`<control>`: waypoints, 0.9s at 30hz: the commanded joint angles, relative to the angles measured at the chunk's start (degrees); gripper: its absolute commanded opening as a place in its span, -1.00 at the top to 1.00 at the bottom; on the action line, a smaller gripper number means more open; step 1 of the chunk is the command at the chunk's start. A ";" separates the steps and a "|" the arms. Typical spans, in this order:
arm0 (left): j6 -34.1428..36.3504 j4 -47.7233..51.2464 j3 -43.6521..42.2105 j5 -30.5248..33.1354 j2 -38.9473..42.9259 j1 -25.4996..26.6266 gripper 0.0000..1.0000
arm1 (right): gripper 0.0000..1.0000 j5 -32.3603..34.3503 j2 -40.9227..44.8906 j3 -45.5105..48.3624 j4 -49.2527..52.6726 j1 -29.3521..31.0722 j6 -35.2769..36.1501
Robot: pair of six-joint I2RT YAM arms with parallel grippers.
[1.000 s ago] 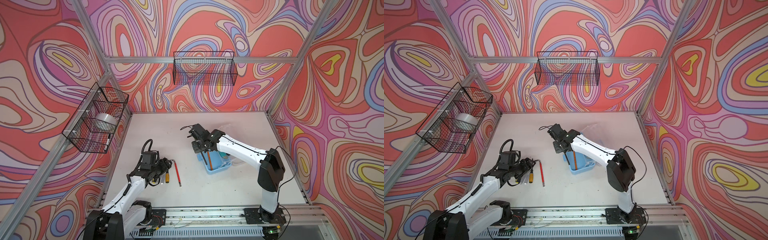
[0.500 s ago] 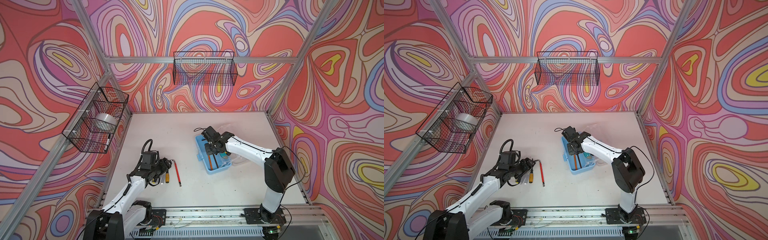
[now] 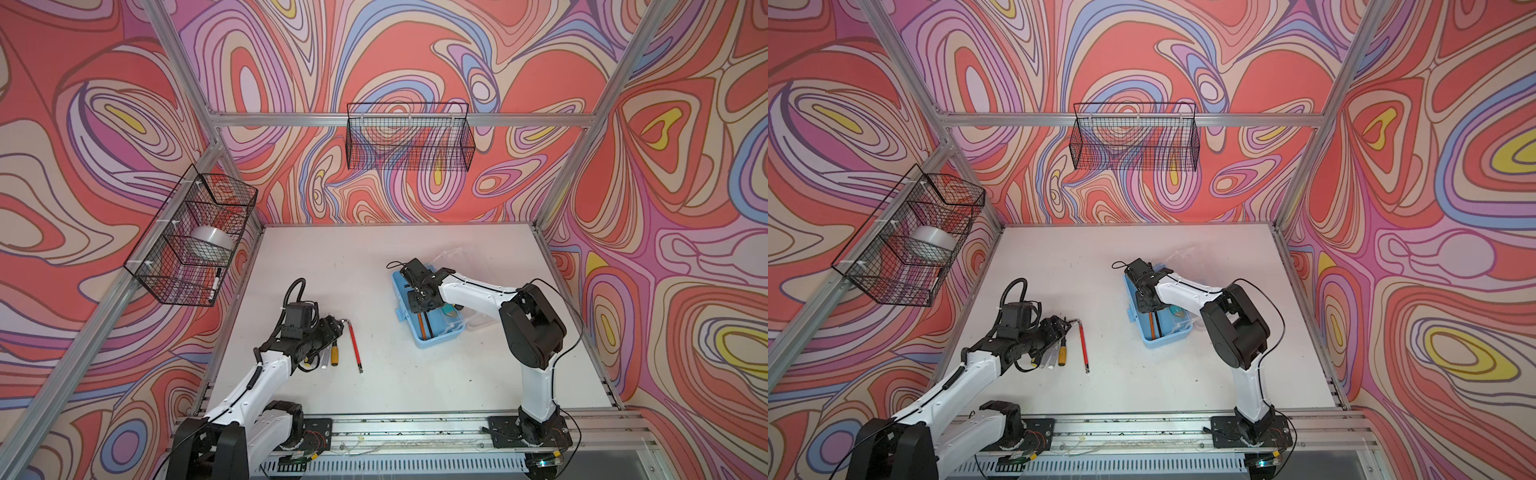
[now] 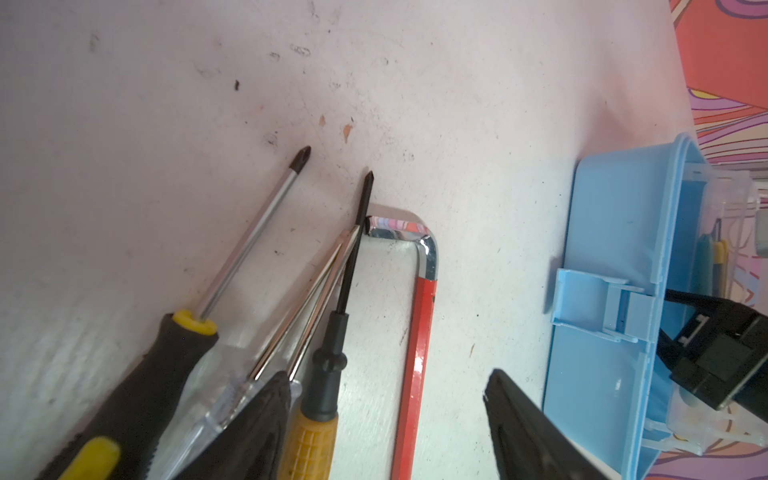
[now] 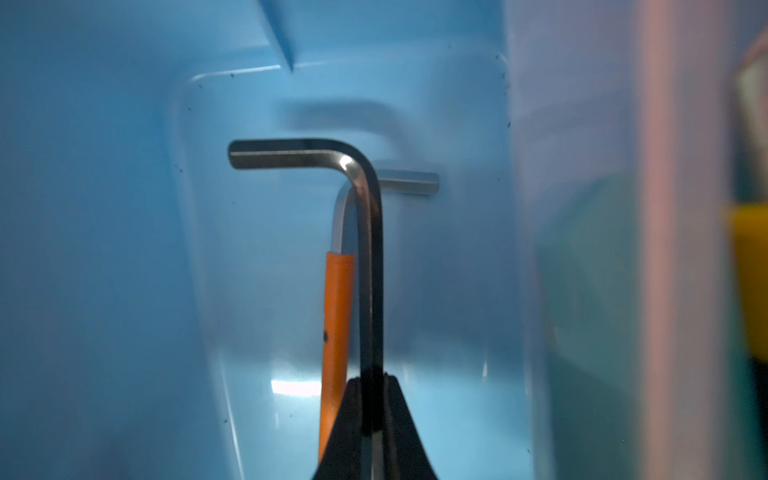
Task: Pack the tool kit
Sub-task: 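Lift the black hex key with the right gripper and carry it over the box, then open the right gripper to drop the black hex key into the box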
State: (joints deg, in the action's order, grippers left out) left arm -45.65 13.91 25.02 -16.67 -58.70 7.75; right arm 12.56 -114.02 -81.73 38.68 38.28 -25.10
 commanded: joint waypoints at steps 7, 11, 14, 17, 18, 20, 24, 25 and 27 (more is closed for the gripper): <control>0.82 0.85 0.22 1.34 0.37 -0.50 -0.50 | 0.58 2.02 -0.13 -2.30 -0.61 -0.66 -2.75; 0.63 0.26 0.08 0.92 -0.06 -0.39 -0.50 | 0.49 2.82 2.37 -2.55 -0.32 -0.66 -2.51; 0.91 0.11 0.43 0.38 -0.02 -0.46 -0.51 | 0.51 1.81 4.30 -3.29 -0.18 -0.19 -1.61; 1.58 0.85 1.11 1.11 0.80 -0.45 -0.50 | 0.53 2.36 5.45 -5.46 0.62 2.15 -0.53; 1.76 2.31 1.43 1.51 1.22 -0.45 -0.51 | 0.53 2.93 5.39 -6.50 1.26 3.35 -0.30; 1.96 3.31 1.62 2.00 2.28 -0.44 -0.51 | 0.52 3.45 5.00 -9.04 2.15 6.30 -0.08; 1.36 3.75 1.19 1.80 3.23 -0.45 -0.51 | 0.39 2.39 2.77 -12.52 1.47 12.05 0.05; 1.03 3.74 0.86 1.68 3.53 -0.45 -0.51 | 0.35 1.91 1.93 -13.40 1.15 13.23 0.06; 0.52 3.50 0.15 1.60 4.40 -0.45 -0.51 | 0.32 0.10 -0.09 -15.22 0.60 14.79 -0.09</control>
State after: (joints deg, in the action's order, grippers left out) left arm -44.77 15.66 25.15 -15.84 -55.66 7.75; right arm 14.11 -111.31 -95.11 39.42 51.68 -25.50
